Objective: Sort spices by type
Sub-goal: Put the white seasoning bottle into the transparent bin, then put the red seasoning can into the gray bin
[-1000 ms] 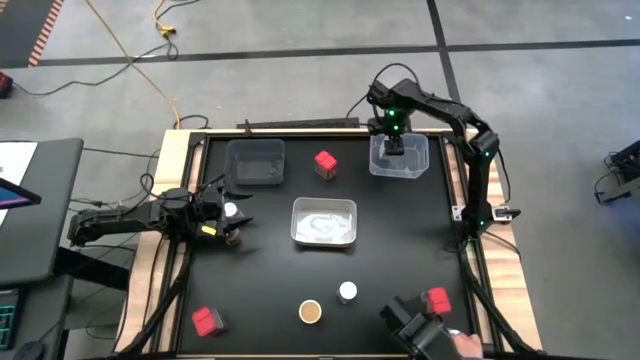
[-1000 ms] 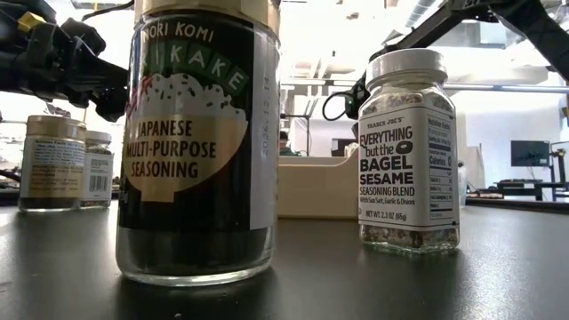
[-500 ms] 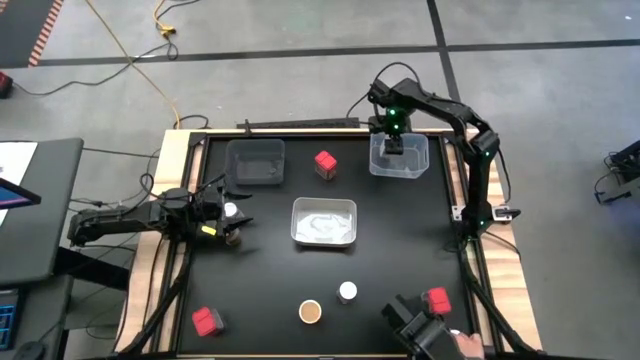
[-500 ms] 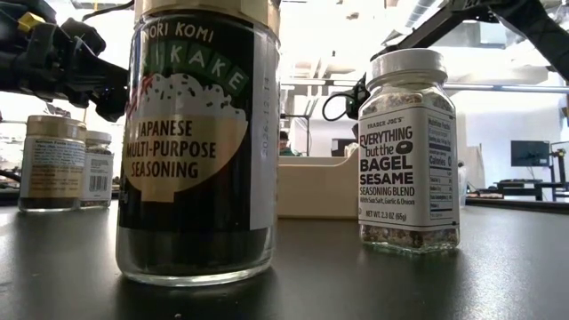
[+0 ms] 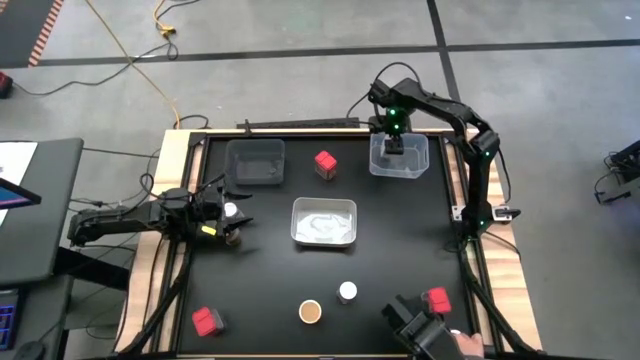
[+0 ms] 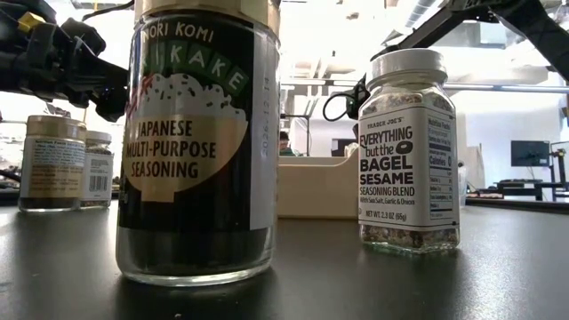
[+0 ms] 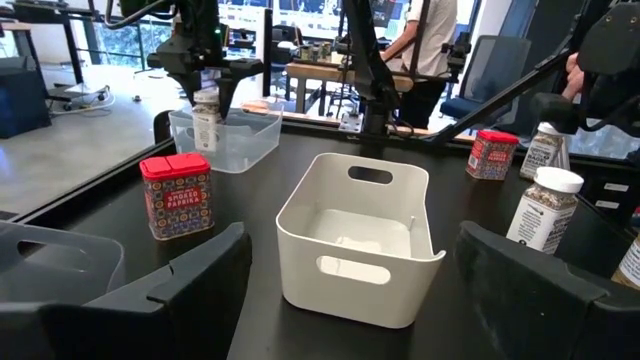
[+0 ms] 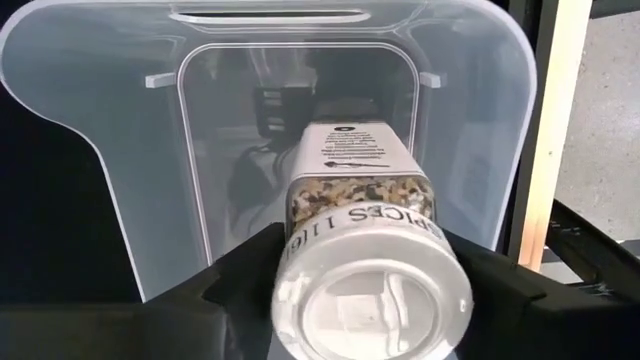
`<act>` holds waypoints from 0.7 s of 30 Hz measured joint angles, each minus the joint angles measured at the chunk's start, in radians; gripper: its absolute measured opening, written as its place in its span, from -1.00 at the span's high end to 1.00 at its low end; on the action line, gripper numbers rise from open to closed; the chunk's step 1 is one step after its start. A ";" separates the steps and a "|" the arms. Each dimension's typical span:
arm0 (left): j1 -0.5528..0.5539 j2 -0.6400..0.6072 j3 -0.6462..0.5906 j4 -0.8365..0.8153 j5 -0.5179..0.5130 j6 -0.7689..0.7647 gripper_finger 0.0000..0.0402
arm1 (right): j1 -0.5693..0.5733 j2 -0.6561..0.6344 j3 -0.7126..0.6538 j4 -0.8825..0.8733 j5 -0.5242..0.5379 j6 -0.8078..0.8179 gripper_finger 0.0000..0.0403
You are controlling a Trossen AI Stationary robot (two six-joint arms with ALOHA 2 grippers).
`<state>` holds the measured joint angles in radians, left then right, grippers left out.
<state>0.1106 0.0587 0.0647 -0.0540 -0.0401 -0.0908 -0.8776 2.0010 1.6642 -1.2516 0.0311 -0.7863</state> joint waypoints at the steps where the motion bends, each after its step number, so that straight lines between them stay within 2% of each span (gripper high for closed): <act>1: 0.000 0.000 0.000 0.000 0.000 0.000 -0.66 | 0.000 0.000 0.000 0.000 0.000 0.000 -0.35; 13: 0.000 0.000 0.000 0.000 0.000 0.000 -0.66 | 0.000 0.000 0.015 -0.015 0.016 -0.007 -0.71; 21: 0.000 0.000 0.000 0.000 0.000 0.000 -0.66 | 0.000 -0.001 0.161 -0.102 0.028 0.038 -0.78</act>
<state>0.1105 0.0586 0.0649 -0.0542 -0.0400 -0.0910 -0.8776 2.0003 1.8248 -1.3537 0.0593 -0.7479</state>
